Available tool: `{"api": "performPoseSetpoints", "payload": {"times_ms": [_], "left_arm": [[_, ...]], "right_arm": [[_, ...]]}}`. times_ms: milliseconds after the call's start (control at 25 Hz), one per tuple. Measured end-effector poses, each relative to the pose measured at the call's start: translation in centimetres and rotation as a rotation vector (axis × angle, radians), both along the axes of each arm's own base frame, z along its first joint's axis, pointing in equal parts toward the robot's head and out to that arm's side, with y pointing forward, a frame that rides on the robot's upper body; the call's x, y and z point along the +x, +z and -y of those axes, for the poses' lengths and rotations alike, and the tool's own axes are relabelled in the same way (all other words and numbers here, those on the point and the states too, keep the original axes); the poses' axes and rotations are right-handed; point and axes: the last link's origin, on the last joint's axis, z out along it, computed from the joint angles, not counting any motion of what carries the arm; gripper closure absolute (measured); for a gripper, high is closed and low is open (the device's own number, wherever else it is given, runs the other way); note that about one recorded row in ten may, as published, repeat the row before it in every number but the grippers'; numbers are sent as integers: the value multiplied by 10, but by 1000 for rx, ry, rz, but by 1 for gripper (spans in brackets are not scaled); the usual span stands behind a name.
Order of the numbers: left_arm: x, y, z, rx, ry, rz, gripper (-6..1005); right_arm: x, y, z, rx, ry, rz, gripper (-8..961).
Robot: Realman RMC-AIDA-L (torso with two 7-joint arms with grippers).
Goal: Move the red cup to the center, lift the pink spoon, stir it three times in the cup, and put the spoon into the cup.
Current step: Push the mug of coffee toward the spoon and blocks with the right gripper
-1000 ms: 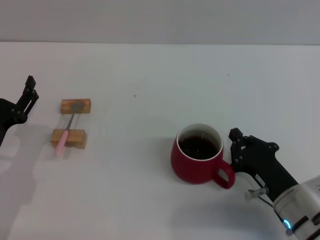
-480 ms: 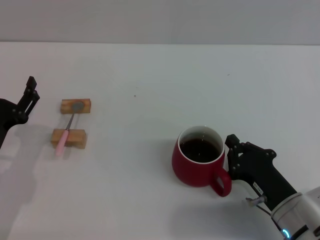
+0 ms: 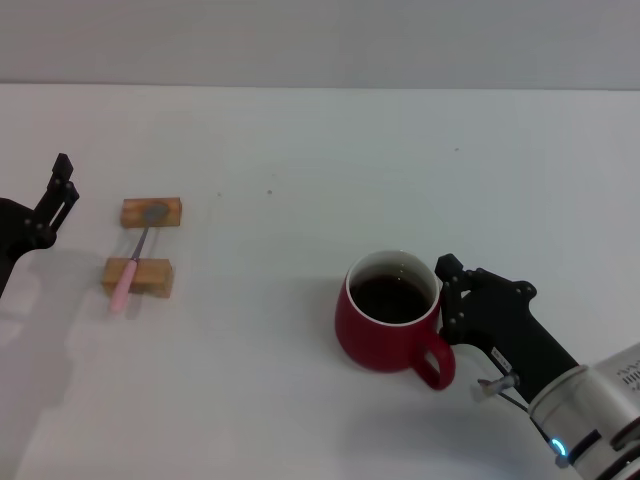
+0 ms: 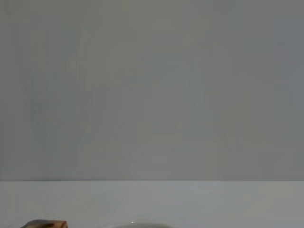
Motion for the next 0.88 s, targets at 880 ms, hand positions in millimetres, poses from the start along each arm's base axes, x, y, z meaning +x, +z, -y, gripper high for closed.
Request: {"api": "performPoseSetpoints", "payload": {"times_ms": [880], "left_arm": [[-1,-1,0,-3,5,-1,156]], "right_arm": [[-6,-3,-18,-26,24,37,953]]}}
